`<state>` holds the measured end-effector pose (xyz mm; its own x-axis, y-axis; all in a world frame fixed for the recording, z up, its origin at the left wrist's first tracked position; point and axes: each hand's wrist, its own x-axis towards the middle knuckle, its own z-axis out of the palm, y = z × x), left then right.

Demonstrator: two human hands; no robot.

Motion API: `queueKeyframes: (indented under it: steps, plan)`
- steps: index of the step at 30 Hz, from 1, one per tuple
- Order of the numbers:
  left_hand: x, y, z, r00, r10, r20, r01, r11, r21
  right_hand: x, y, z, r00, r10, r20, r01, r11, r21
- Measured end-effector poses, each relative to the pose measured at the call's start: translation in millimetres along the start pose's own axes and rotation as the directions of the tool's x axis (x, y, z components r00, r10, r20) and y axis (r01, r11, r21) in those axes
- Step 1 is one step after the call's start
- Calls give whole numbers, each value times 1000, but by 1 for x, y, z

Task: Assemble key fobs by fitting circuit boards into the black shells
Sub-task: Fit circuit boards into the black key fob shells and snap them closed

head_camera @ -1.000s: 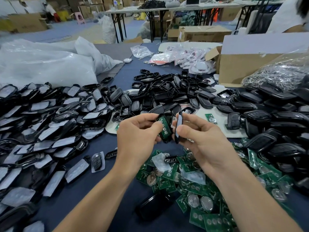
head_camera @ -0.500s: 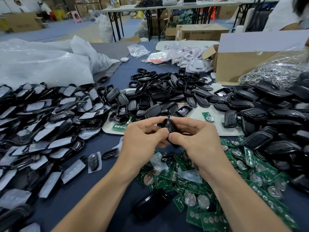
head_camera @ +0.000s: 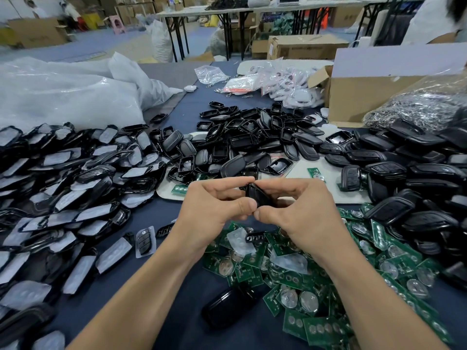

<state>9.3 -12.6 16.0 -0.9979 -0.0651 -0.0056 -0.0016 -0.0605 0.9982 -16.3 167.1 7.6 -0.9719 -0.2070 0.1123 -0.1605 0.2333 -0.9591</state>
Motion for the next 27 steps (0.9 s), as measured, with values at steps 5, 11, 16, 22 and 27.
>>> queueKeyframes:
  steps: [5,11,16,22,27]
  plan:
    - [-2,0,1,992,122,-39,-122,992,8,-1,-3,-3,998,-37,43,37,999,-7]
    - [-2,0,1,987,152,-60,-150,988,33,-7,-9,0,996,-83,-34,80,993,-85]
    - [-1,1,-1,992,121,-36,-121,993,0,-11,-13,2,988,-137,-72,124,979,-163]
    - [1,1,-3,999,-30,-30,26,991,-128,-16,-13,19,921,-353,-164,257,869,-423]
    - [0,1,-2,998,-62,-33,55,980,-190,-14,-14,17,967,-206,-146,165,953,-255]
